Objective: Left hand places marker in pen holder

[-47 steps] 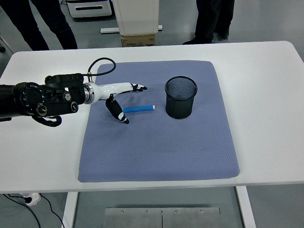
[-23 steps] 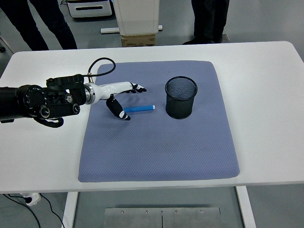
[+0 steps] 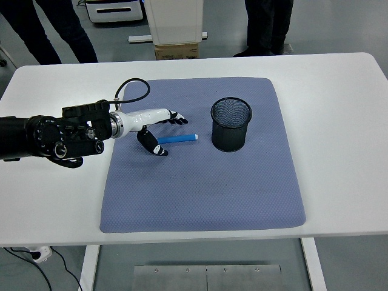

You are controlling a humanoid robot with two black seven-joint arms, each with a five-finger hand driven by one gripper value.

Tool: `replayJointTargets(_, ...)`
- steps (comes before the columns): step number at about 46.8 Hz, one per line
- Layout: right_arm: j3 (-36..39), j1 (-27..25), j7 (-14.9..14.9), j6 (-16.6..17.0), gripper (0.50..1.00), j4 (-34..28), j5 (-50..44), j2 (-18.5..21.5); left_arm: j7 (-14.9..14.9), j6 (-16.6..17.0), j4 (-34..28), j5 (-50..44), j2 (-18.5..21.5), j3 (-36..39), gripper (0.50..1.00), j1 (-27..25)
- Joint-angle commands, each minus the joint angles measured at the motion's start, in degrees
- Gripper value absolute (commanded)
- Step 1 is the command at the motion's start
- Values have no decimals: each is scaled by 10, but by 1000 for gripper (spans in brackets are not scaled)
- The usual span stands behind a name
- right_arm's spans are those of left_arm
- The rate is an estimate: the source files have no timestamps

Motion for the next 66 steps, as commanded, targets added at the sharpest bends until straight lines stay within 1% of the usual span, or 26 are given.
replayJointTargets(1,0,0,0,0,1000,0,0,0,1,0,2,0,-1,0,801,0)
replayJointTargets(3,0,0,0,0,1000,0,0,0,0,0,2,0,-1,0,772,0)
replayJointTargets(6,0,0,0,0,1000,0,0,0,0,0,2,0,-1,0,748,1)
replayJointTargets(10,0,0,0,0,1000,0,0,0,0,0,2,1,-2,0,675,1)
replayJointTargets(12,0,0,0,0,1000,0,0,0,0,0,3,0,-2,0,657,1)
replayJointTargets(26,0,0,0,0,1000,0,0,0,-8,0,14,14,-2,1,657,9)
replayJointTargets(41,0,0,0,0,1000,0,0,0,-10,1,21,20,-1,0,657,12)
replayJointTargets(44,0,0,0,0,1000,0,0,0,-10,1,24,20,-1,0,625,12)
replayJointTargets(47,0,0,0,0,1000,0,0,0,-10,1,25,20,-1,0,613,12)
replayJointTargets(48,0,0,0,0,1000,0,0,0,-10,1,25,20,-1,0,587,12)
replayJointTargets(50,0,0,0,0,1000,0,0,0,-10,1,25,20,-2,0,555,12)
replayJointTargets(51,0,0,0,0,1000,0,0,0,-10,1,25,20,-2,0,549,12)
replayJointTargets(54,0,0,0,0,1000,0,0,0,-10,0,25,20,-2,0,511,12)
replayJointTargets(59,0,0,0,0,1000,0,0,0,-19,0,25,20,-5,0,500,12)
replayJointTargets(66,0,0,0,0,1000,0,0,0,-19,0,26,20,-4,0,500,12)
